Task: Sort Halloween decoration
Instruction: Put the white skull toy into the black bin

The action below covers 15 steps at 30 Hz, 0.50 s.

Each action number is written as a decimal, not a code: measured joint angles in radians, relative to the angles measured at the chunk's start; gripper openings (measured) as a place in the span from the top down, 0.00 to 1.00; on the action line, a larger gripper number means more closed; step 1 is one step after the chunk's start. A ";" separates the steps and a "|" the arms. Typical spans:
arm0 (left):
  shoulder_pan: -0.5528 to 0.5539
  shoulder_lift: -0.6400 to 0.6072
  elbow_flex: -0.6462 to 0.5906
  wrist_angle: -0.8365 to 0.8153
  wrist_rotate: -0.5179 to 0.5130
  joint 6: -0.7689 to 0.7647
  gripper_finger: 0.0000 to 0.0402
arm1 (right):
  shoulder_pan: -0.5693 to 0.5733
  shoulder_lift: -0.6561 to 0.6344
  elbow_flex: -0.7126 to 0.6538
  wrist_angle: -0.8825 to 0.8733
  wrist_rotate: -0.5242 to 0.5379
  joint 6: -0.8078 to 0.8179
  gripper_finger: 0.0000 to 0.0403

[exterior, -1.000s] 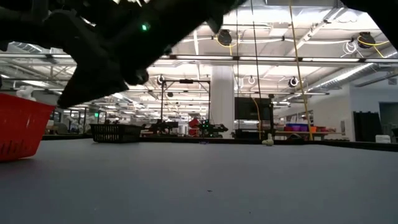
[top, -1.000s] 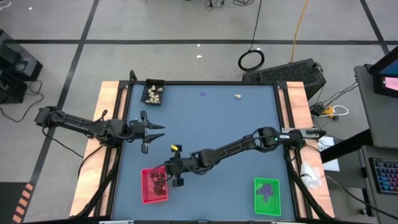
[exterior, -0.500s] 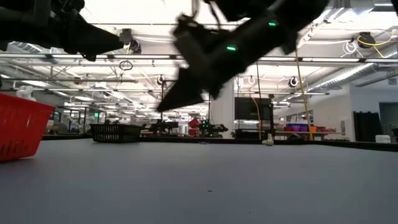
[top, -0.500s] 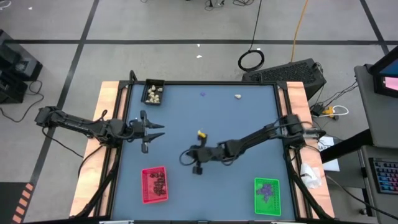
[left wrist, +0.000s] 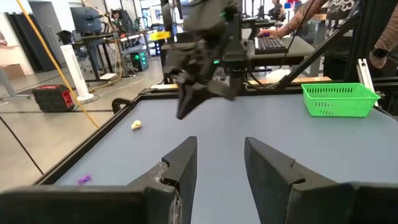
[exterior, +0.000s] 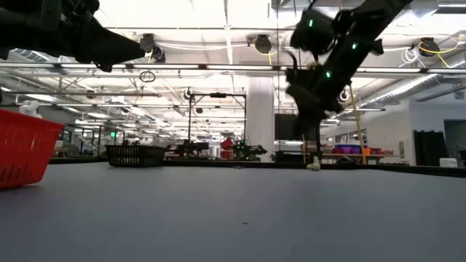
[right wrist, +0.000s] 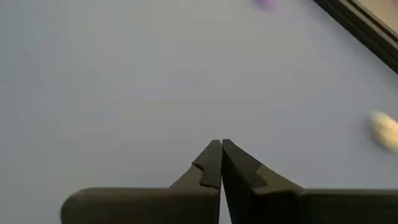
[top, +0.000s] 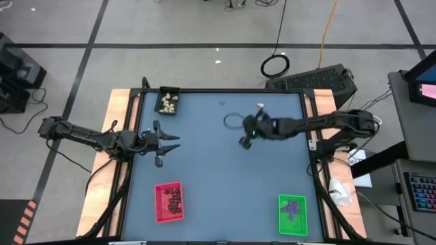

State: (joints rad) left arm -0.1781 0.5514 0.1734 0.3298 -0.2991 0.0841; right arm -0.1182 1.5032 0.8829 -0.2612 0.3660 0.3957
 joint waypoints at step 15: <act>0.000 0.000 0.000 -0.002 -0.019 0.000 0.68 | -0.429 0.042 0.131 -0.260 -0.187 -0.261 0.74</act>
State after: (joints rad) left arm -0.1780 0.5514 0.1734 0.3273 -0.3179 0.0845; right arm -0.5476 1.5453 1.0138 -0.5208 0.1786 0.1350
